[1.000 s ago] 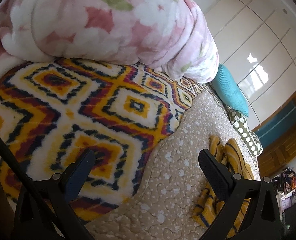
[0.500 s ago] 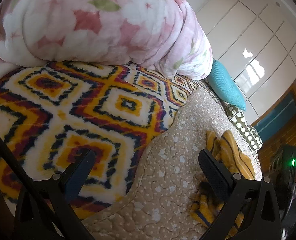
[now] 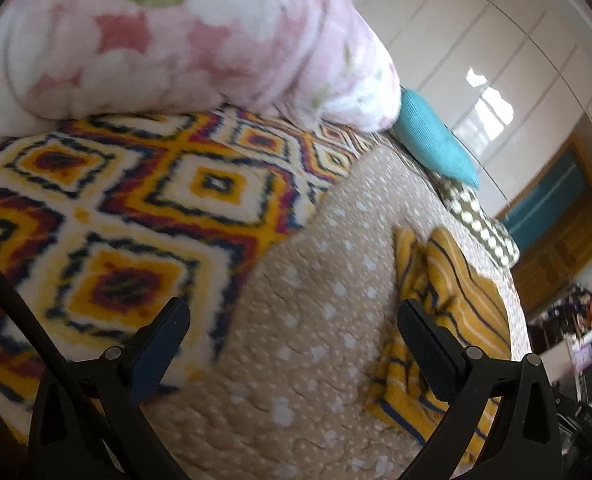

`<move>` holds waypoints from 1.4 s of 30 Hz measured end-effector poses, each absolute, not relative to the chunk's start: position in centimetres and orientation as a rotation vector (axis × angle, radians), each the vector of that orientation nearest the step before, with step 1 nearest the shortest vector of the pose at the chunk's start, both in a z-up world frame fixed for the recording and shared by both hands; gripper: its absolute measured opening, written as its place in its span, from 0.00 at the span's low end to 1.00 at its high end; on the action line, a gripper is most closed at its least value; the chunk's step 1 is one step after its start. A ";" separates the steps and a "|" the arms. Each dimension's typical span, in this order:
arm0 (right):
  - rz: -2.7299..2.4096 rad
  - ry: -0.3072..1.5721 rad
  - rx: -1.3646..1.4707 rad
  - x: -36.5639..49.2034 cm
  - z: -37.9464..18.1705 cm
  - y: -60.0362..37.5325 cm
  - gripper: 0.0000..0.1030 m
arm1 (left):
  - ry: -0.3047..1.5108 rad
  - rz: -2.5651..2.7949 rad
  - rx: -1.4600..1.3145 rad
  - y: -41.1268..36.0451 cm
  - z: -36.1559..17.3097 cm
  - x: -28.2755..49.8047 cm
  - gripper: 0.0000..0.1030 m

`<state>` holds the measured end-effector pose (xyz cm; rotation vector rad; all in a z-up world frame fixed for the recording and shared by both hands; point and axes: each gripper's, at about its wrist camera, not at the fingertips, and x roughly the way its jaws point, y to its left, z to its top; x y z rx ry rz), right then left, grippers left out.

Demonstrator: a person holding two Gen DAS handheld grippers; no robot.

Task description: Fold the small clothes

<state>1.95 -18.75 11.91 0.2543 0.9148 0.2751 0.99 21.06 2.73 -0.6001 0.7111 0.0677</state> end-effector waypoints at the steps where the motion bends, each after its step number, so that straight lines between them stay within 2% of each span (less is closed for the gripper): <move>1: 0.264 0.918 0.313 1.9 11.2 -20.2 0.50 | 0.718 0.046 -0.592 20.5 2.7 1.1 1.00; 2: 0.265 0.918 0.364 1.8 10.7 -21.3 0.54 | 0.723 0.017 -0.590 20.0 2.6 1.2 1.00; 7: 0.305 0.918 0.596 4.0 7.0 -24.4 0.57 | 0.765 -0.227 -0.629 17.1 1.9 1.8 0.99; 15: 0.437 0.939 0.692 9.6 2.6 -21.6 0.71 | 0.771 -0.239 -0.473 13.3 1.5 2.1 1.00; 16: 0.428 0.934 0.701 10.0 2.7 -21.1 0.70 | 0.777 -0.230 -0.463 13.1 1.3 2.2 1.00; 17: 0.420 0.946 0.716 10.4 2.7 -20.8 0.58 | 0.779 -0.226 -0.460 13.1 1.2 2.2 0.99; 19: 0.419 0.951 0.745 10.7 3.0 -20.7 0.43 | 0.779 -0.225 -0.466 13.2 1.1 2.2 0.99; 22: 0.404 0.926 0.697 10.3 5.1 -21.3 0.37 | 0.782 -0.226 -0.478 13.4 0.9 2.3 0.99; 29: 0.162 0.938 0.512 8.7 7.0 -27.6 0.38 | 0.794 -0.217 -0.463 13.3 1.0 2.7 0.99; 33: 0.091 0.996 0.417 8.0 6.8 -28.6 0.50 | 0.800 -0.211 -0.452 13.2 1.1 2.8 1.00; 39: -0.007 0.781 0.159 4.3 13.6 -24.3 0.52 | 0.806 -0.199 -0.434 12.9 1.1 2.7 0.99; 42: 0.099 0.796 0.183 4.5 14.1 -21.4 0.52 | 0.808 -0.196 -0.433 12.9 1.2 2.7 0.99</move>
